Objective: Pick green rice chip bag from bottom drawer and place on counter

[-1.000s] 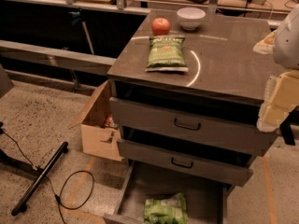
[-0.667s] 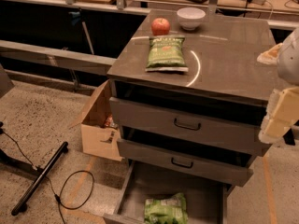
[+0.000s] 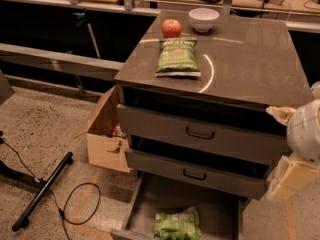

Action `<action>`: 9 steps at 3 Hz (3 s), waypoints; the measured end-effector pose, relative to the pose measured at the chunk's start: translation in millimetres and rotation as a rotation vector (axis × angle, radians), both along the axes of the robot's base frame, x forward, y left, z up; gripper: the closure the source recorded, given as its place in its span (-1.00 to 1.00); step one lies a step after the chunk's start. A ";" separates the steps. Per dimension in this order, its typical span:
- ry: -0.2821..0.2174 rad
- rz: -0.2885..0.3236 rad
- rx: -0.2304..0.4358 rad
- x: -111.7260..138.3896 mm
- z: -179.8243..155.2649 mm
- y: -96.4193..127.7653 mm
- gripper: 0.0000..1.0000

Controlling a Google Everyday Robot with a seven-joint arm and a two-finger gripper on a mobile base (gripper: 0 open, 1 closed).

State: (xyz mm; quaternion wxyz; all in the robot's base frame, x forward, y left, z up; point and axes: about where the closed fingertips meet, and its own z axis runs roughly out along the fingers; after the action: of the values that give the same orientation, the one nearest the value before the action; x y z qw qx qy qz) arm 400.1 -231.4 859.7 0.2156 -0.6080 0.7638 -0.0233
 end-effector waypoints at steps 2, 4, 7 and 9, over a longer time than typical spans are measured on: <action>-0.096 0.046 -0.001 21.7 -60.9 13.4 -1.00; -0.102 0.107 -0.018 30.8 -96.1 26.9 -1.00; -0.138 0.186 0.099 30.8 -215.5 48.4 -1.00; -0.110 0.229 0.087 36.0 -255.8 64.2 -1.00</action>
Offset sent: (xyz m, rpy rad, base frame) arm 0.0022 0.0110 -0.0531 -0.0002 -0.0110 0.0546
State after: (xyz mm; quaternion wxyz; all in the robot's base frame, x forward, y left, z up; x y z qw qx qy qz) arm 436.1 -167.2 603.9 0.2847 -0.6792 0.6765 0.0015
